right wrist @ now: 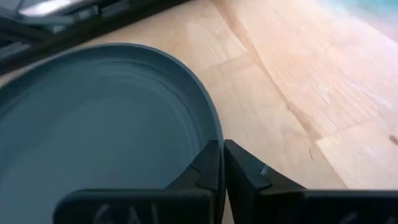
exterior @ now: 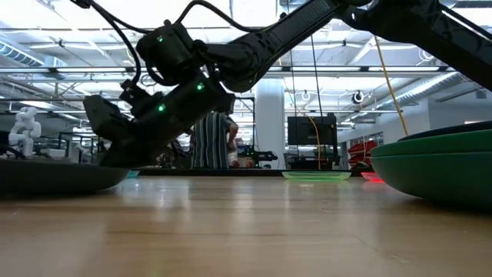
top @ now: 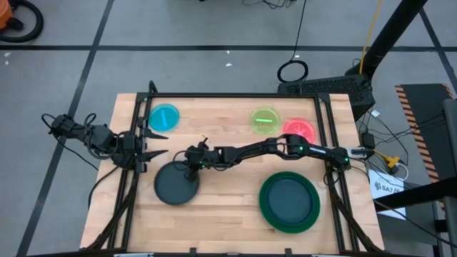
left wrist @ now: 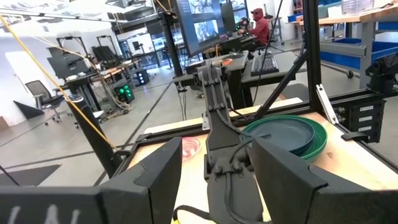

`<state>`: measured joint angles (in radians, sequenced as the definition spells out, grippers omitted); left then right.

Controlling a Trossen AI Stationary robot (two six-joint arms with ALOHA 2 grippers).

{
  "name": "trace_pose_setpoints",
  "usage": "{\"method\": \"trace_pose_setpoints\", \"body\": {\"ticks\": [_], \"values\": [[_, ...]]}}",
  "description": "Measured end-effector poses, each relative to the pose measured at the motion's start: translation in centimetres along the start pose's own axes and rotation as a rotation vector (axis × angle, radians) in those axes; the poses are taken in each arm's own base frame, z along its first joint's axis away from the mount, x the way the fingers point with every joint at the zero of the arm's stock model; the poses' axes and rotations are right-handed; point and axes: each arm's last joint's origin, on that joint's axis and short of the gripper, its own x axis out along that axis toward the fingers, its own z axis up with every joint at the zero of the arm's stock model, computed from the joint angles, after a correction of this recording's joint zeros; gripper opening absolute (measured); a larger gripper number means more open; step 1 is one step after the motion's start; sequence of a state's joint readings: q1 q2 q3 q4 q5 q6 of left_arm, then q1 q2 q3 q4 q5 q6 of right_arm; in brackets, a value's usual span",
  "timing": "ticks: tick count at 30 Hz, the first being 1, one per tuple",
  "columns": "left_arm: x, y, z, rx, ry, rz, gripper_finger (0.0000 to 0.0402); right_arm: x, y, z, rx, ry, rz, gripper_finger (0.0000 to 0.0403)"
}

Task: Stack plastic plates
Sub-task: Stack the dark blue plate on top of the dark blue plate

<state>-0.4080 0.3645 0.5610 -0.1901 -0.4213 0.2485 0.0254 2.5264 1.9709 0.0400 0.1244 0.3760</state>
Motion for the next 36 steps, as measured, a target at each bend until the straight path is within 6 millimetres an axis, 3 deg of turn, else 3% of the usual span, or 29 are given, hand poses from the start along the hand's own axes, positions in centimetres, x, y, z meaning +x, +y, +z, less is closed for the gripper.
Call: {"method": "trace_pose_setpoints", "body": {"ticks": [13,19,28,36], "values": [[0.0,0.0,0.1,-0.03,-0.008,0.002,0.02,-5.5,0.9,4.0,-0.097,0.116,-0.01,0.0003],[0.0,0.0,0.1,-0.055,-0.013,0.003,0.02,-9.8,3.5,6.0,-0.173,0.142,0.04,0.0002],[0.0,0.1,0.3,-0.08,-0.03,0.006,0.02,-15.2,7.2,5.6,-0.276,0.272,0.051,0.0002],[0.0,0.1,0.3,-0.093,-0.03,0.006,0.02,-19.9,10.3,5.7,-0.35,0.223,-0.054,0.0002]]}}
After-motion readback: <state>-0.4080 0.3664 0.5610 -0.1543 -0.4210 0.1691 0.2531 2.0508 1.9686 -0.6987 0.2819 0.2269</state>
